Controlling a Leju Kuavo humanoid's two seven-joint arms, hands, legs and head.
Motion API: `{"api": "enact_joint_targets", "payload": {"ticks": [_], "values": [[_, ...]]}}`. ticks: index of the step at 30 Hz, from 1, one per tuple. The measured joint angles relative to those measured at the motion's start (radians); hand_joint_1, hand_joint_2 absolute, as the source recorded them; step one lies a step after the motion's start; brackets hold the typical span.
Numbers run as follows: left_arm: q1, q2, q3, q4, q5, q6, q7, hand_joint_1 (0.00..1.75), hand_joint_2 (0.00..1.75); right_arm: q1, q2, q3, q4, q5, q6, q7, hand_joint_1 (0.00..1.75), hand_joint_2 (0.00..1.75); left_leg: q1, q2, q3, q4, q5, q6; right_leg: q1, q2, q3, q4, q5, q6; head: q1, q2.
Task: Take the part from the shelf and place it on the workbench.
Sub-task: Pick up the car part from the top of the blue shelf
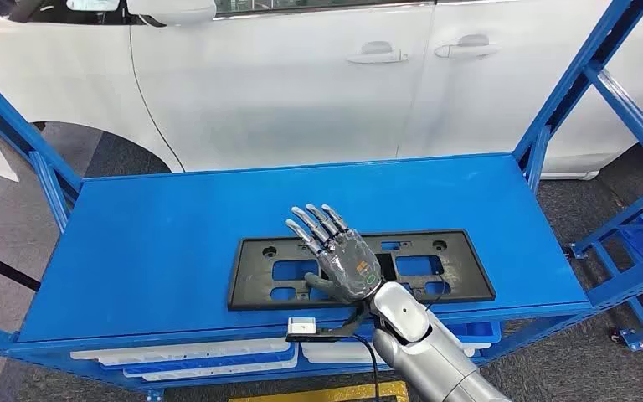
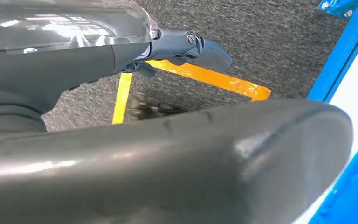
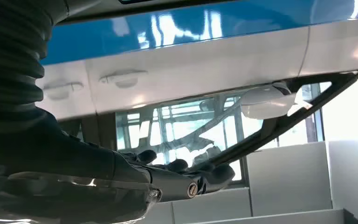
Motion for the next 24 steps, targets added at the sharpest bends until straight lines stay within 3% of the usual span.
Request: {"api": "enact_joint_targets", "payload": {"ticks": [2,4,7,8,11,12,13,15,17,18,22,24], "values": [[0.001,0.001,0.0,0.0,0.001,0.002,0.002,0.0,0.0,-0.002,-0.008,0.0,0.008,0.015,-0.014,0.0,0.0,1.75,-0.005,0.0,0.003,-0.021,-0.008,0.007,0.002,0.0,0.0,0.001,-0.001,0.005,0.0,0.0],[0.005,0.005,0.001,0.0,0.0,0.005,0.004,0.0,0.0,-0.005,-0.026,-0.002,0.016,0.029,-0.044,-0.006,0.0,1.75,-0.01,0.0,0.007,-0.042,-0.004,0.022,0.004,0.0,0.0,0.001,-0.003,0.016,0.0,0.0],[0.01,0.007,0.001,0.0,-0.003,0.007,0.005,0.0,0.0,-0.002,-0.054,-0.02,0.008,0.001,-0.071,-0.029,0.0,1.75,-0.002,0.002,0.014,-0.052,0.019,0.042,0.006,-0.002,-0.004,0.019,-0.02,0.033,0.0,0.0],[0.01,0.007,0.001,0.0,-0.004,0.007,0.005,0.0,0.0,0.0,-0.063,-0.027,0.005,-0.009,-0.074,-0.035,0.0,1.75,0.001,0.003,0.015,-0.056,0.024,0.047,0.006,-0.003,-0.021,0.056,-0.044,0.038,0.0,0.0],[0.01,0.008,0.001,0.0,-0.005,0.007,0.006,0.0,0.0,0.025,-0.08,-0.051,-0.018,-0.111,-0.08,-0.105,0.0,1.75,0.0,0.005,0.015,-0.057,0.024,0.053,-0.002,-0.006,-0.109,0.248,-0.138,0.049,0.0,0.0],[0.01,0.009,0.001,0.0,-0.006,0.007,0.006,0.0,0.0,0.046,-0.082,-0.072,-0.042,-0.211,-0.08,-0.17,0.0,1.75,-0.001,0.004,0.015,-0.056,0.023,0.053,-0.004,-0.007,-0.125,0.283,-0.145,0.051,0.0,0.0],[0.011,0.009,0.001,0.0,-0.008,0.008,0.006,0.0,0.0,0.069,-0.082,-0.098,-0.078,-0.354,-0.078,-0.248,0.0,1.75,-0.001,0.003,0.016,-0.055,0.022,0.053,-0.005,-0.008,-0.124,0.282,-0.134,0.052,0.0,0.0],[0.011,0.009,0.0,0.0,-0.013,0.008,0.007,0.0,0.0,0.106,-0.082,-0.155,-0.179,-0.709,-0.055,-0.368,0.0,1.75,-0.001,0.001,0.018,-0.051,0.017,0.05,-0.008,-0.012,-0.066,0.17,-0.071,0.051,0.0,0.0],[0.011,0.009,0.0,0.0,-0.016,0.009,0.005,0.0,0.0,0.124,-0.082,-0.202,-0.296,-1.012,0.01,-0.403,0.0,1.75,-0.005,0.0,0.017,-0.044,0.009,0.041,-0.006,-0.015,-0.005,0.047,-0.03,0.044,0.0,0.0],[0.011,0.009,0.0,0.0,-0.017,0.009,0.004,0.0,0.0,0.13,-0.081,-0.226,-0.351,-1.107,0.059,-0.409,0.0,1.75,-0.007,0.001,0.016,-0.041,0.005,0.036,-0.004,-0.015,0.009,0.017,-0.025,0.039,0.0,0.0],[0.01,0.009,0.0,0.0,-0.016,0.008,0.0,0.0,0.0,0.146,-0.063,-0.304,-0.495,-1.242,0.254,-0.418,0.0,1.75,-0.007,0.003,0.014,-0.028,-0.013,0.013,-0.005,-0.011,0.014,0.005,-0.026,0.018,0.0,0.0],[0.009,0.009,0.0,0.0,-0.016,0.008,-0.001,0.0,0.0,0.149,-0.05,-0.322,-0.533,-1.255,0.285,-0.418,0.0,1.75,-0.004,0.003,-0.021,0.055,-0.064,0.003,-0.008,-0.013,0.018,0.0,-0.026,0.009,0.0,0.0]]}}
